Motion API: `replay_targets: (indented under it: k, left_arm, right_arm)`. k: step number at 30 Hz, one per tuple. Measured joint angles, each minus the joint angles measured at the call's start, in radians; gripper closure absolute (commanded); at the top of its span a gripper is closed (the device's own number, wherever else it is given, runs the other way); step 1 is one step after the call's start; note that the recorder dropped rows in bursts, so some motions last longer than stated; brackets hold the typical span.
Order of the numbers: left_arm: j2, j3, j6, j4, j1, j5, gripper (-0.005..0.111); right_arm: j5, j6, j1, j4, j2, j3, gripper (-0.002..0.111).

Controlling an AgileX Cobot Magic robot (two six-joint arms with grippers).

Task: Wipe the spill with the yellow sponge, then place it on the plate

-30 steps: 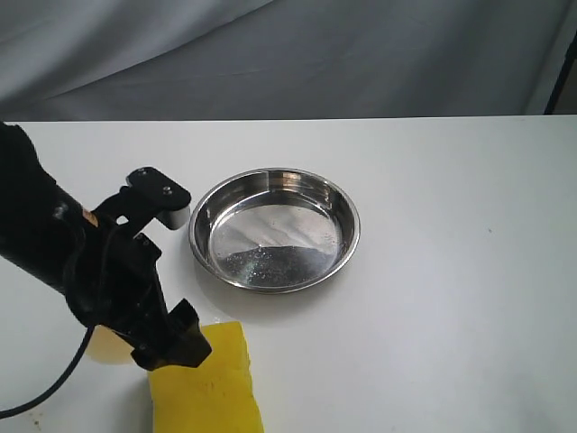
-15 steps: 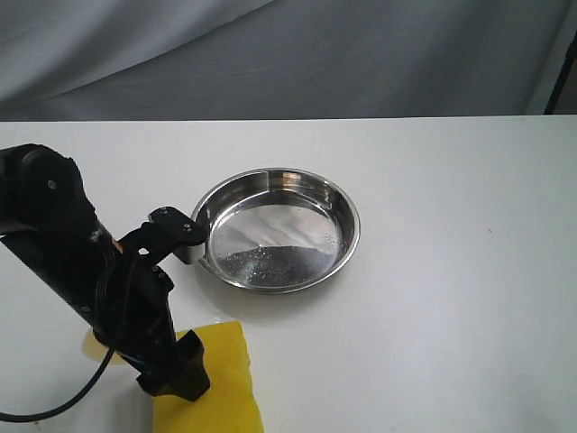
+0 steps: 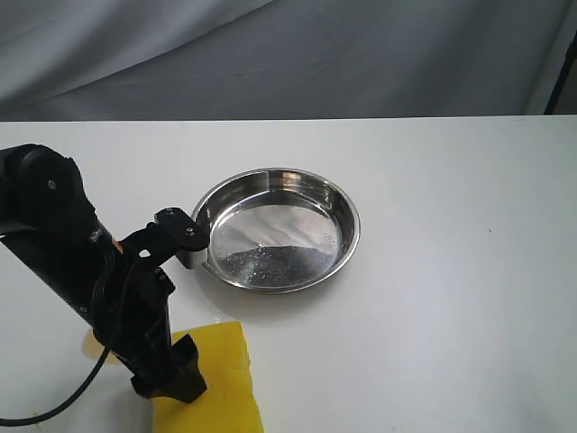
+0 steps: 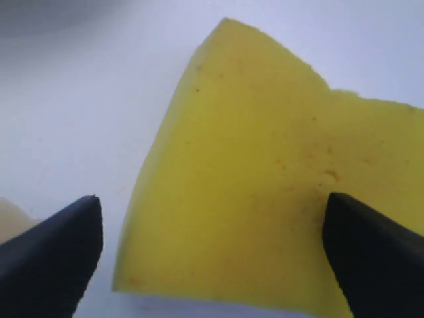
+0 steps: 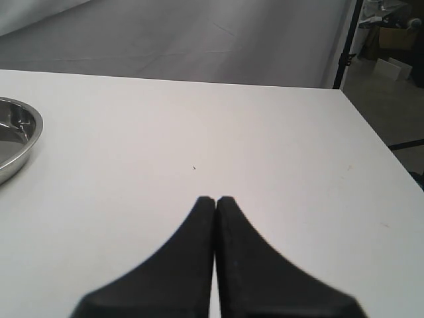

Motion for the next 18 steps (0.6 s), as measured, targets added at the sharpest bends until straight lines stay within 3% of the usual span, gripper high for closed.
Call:
replay_targets:
  k: [18]
  left_arm:
    - [0.0, 0.0, 0.0, 0.0, 0.0, 0.0, 0.089]
  right_arm:
    - [0.0, 0.0, 0.0, 0.0, 0.0, 0.0, 0.108]
